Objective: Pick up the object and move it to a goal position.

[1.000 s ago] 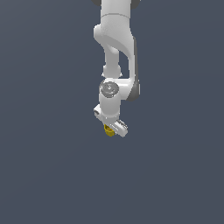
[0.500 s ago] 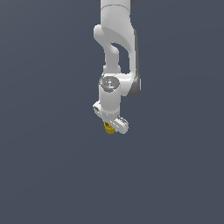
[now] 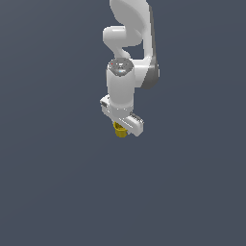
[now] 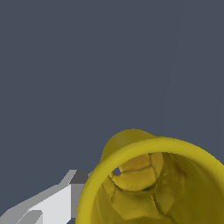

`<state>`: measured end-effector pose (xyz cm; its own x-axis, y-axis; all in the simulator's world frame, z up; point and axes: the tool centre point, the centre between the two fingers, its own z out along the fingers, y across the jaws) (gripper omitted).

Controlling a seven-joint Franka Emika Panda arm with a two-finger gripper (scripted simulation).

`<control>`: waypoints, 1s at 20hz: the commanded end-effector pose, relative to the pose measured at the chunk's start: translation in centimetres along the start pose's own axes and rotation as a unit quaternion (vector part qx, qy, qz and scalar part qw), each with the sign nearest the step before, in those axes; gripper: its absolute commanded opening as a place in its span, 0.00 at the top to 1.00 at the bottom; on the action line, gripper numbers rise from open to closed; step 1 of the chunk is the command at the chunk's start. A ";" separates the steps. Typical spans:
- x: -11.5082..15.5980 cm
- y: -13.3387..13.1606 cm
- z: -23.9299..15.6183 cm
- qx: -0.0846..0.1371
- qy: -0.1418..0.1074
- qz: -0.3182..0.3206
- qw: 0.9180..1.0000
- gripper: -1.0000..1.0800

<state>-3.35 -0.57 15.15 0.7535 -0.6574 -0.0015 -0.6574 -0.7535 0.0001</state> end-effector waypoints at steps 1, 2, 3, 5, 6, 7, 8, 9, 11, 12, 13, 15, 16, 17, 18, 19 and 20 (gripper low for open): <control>-0.2 0.1 -2.9 0.001 0.001 0.000 1.000 1.00; -0.3 0.2 -4.1 0.000 0.001 0.000 1.000 1.00; -0.4 0.2 -5.3 0.000 0.001 0.000 1.000 1.00; -0.5 0.3 -7.6 0.000 0.001 0.001 1.000 1.00; -0.6 0.3 -8.8 0.000 0.001 0.001 1.000 1.00; -0.7 0.4 -9.9 0.000 0.001 0.001 1.000 1.00; -0.8 0.4 -11.1 0.000 0.001 0.001 1.000 1.00; -0.9 0.4 -12.2 0.000 0.001 0.001 1.000 1.00; -1.0 0.5 -14.4 0.000 0.001 0.001 1.000 1.00; -1.1 0.5 -15.5 0.000 0.001 0.001 1.000 1.00; -1.2 0.6 -16.6 0.000 0.001 0.001 1.000 1.00; -1.3 0.6 -18.7 0.000 0.001 0.001 1.000 1.00; -1.4 0.6 -19.8 0.000 0.001 0.001 1.000 1.00; -1.4 0.6 -20.9 0.000 0.001 0.001 1.000 1.00; -1.5 0.6 -21.9 0.000 0.001 0.001 1.000 1.00; -1.6 0.7 -23.0 0.000 0.001 0.001 1.000 1.00; -1.6 0.7 -24.0 0.000 0.001 0.001 1.000 1.00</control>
<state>-4.86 -0.07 37.49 0.7524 -0.6587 0.0008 -0.6587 -0.7524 0.0010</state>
